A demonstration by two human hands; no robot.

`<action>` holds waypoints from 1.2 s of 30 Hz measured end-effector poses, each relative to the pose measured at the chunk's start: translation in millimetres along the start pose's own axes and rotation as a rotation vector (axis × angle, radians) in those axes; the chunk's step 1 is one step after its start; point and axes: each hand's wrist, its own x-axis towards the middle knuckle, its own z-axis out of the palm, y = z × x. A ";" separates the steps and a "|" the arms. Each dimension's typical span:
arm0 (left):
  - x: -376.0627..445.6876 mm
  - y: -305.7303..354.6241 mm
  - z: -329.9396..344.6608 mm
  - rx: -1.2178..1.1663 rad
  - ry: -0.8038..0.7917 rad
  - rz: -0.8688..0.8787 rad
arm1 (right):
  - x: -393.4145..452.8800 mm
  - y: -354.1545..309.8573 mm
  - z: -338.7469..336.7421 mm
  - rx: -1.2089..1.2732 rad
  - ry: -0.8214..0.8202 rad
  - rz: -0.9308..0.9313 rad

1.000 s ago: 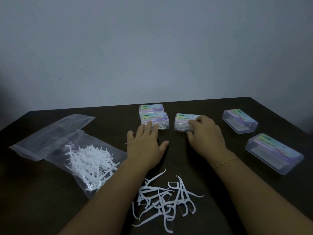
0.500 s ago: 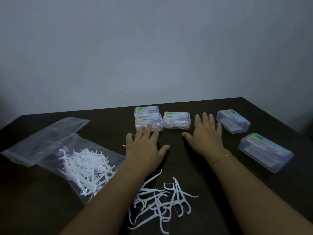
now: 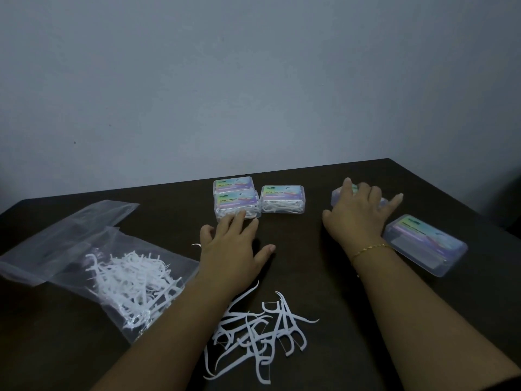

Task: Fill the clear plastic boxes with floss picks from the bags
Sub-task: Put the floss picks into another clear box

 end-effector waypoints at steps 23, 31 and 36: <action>2.2 -11.8 4.1 -0.318 0.108 -0.065 | -56.9 -36.4 -24.8 0.010 -0.134 -0.874; 5.8 -11.9 5.5 -0.336 0.077 -0.091 | -56.1 -40.3 -22.1 -0.006 -0.034 -0.944; 8.0 -11.6 7.3 -0.342 0.059 -0.097 | -56.5 -41.7 -20.1 -0.015 -0.001 -0.964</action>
